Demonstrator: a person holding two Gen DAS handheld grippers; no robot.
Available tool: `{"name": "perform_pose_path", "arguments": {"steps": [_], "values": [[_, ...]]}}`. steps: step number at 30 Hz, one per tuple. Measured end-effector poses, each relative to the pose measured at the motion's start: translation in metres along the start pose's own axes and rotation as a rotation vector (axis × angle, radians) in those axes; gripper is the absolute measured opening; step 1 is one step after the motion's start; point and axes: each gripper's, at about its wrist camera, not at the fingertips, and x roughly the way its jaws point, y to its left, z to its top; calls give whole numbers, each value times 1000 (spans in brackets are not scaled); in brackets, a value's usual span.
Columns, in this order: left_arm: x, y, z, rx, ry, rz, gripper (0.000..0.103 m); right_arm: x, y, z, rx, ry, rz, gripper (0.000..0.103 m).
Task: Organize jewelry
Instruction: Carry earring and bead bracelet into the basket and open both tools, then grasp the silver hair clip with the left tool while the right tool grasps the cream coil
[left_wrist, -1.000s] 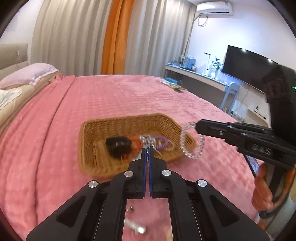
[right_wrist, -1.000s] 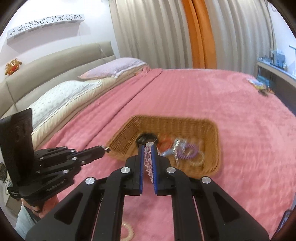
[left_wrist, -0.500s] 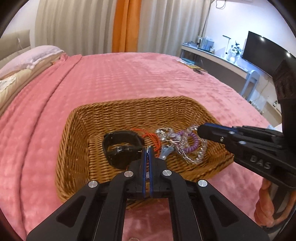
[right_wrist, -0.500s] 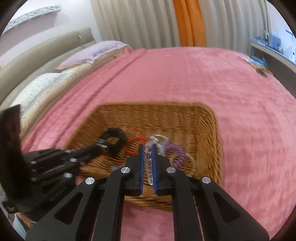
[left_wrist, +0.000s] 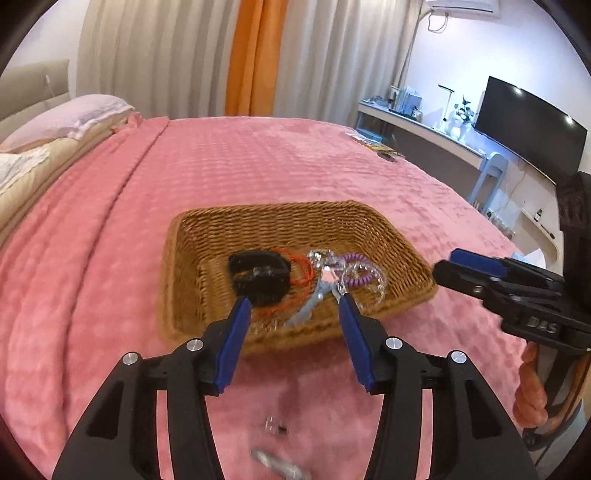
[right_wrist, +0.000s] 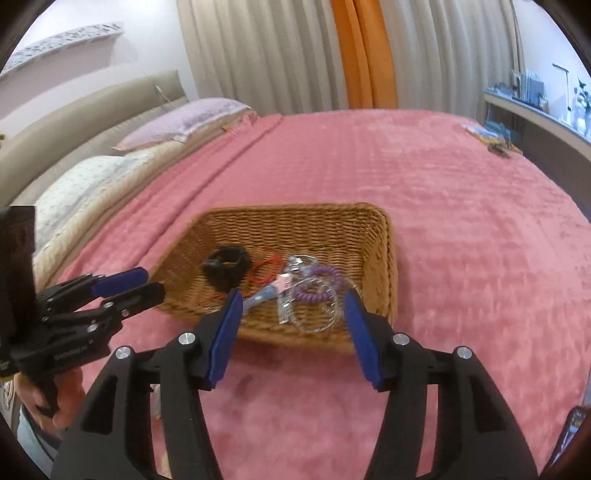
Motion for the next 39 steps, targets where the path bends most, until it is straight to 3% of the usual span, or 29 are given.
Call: {"name": "perform_pose_path", "arguments": {"steps": [8, 15, 18, 23, 27, 31, 36, 39], "values": [[-34, 6, -58, -64, 8, 25, 49, -25, 28, -51, -48, 25, 40, 54], [-49, 13, -74, -109, -4, -7, 49, -38, 29, -58, -58, 20, 86, 53], [-52, 10, -83, -111, 0, 1, 49, -34, 36, -71, -76, 63, 108, 54], [-31, 23, -108, -206, 103, 64, 49, -5, 50, -110, -77, 183, 111, 52], [-11, 24, -116, -254, 181, 39, 49, 12, 61, -126, -85, 253, 130, 46], [4, 14, -113, -254, 199, 57, 50, 20, 81, -135, -167, 274, 73, 37], [19, -3, -110, -170, 232, 166, 50, 20, 85, -140, -223, 257, -13, 15], [17, -5, -111, -113, 238, 182, 41, 20, 73, -136, -196, 251, -28, 12]]}}
